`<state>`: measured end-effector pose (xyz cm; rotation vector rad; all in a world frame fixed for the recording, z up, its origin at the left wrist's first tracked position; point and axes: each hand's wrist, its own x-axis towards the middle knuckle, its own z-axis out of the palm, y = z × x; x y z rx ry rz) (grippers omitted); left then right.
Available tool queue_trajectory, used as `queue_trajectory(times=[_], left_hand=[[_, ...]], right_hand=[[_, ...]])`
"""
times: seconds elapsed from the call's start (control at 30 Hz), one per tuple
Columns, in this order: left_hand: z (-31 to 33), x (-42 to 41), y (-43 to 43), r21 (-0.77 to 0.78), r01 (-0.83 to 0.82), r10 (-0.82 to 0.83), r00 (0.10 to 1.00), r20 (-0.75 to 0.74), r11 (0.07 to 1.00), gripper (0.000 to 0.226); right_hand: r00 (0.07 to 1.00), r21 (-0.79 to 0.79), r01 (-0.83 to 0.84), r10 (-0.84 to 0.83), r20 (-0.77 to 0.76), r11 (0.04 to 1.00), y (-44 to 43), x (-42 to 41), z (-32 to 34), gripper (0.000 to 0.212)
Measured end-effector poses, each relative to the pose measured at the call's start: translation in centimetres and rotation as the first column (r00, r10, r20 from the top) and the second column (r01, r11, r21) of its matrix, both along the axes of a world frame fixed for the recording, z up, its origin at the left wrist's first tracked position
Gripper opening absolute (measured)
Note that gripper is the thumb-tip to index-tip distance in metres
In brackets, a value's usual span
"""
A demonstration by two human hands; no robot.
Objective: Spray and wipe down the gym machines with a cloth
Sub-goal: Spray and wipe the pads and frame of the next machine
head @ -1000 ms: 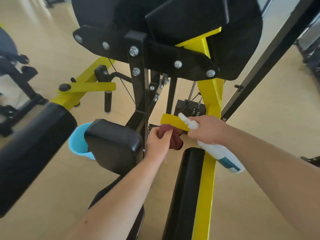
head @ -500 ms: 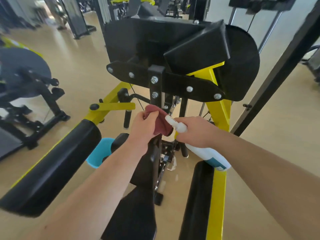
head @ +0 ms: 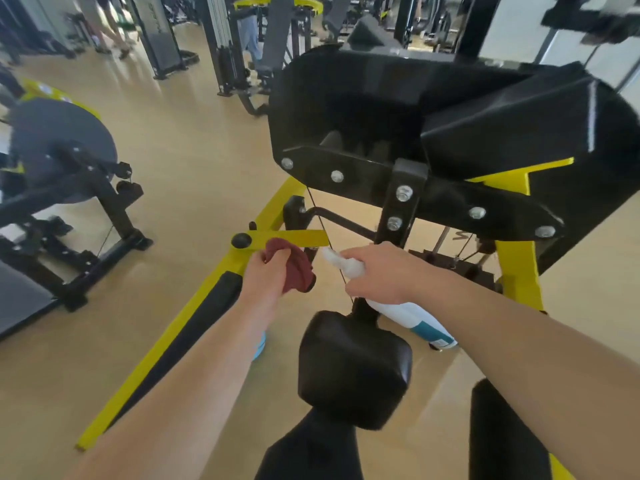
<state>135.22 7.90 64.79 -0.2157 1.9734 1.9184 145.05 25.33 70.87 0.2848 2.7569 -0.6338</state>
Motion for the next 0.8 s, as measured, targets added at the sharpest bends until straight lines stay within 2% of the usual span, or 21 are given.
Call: queue_trajectory(times=[0.1,0.17,0.27,0.37,0.47,0.63,0.8], left_hand=[[-2.4,-1.5,-0.5,0.009,0.004,-0.005,0.997,0.082,1.000,0.012],[-4.3,-2.3,-0.7,-0.018,0.025,-0.023,0.992,0.123,1.000,0.021],[-7.3,-2.7,-1.3,-0.047,0.048,-0.039,0.982,0.182,0.998,0.034],[-8.2,-2.6,-1.3,-0.047,0.047,-0.036,0.978,0.203,0.998,0.015],[-8.7,-2.7,-1.0,-0.026,0.019,-0.014,0.981,0.194,0.999,0.010],[-9.8,-3.2,0.0,-0.048,0.009,-0.002,0.992,0.129,0.999,0.023],[-10.8,-3.7,1.3,-0.053,-0.004,0.007,0.998,0.056,0.999,0.023]], right_hand=[[0.994,0.060,-0.046,0.039,0.106,0.997,-0.9,-2.8,-0.9,0.060],[0.987,0.073,-0.062,0.050,0.153,0.995,-1.4,-4.6,-1.7,0.062],[0.965,0.102,-0.114,0.086,0.249,0.988,-2.2,-6.6,-2.9,0.043],[0.954,0.151,-0.125,0.077,0.289,0.981,-2.3,-7.8,-4.1,0.036],[0.954,0.102,-0.083,0.050,0.294,0.991,-2.2,-8.5,-4.5,0.044],[0.956,0.048,-0.057,0.040,0.291,0.997,-1.9,-9.1,-5.2,0.032],[0.989,-0.072,0.105,-0.097,0.113,0.992,-0.9,-10.2,-5.6,0.024]])
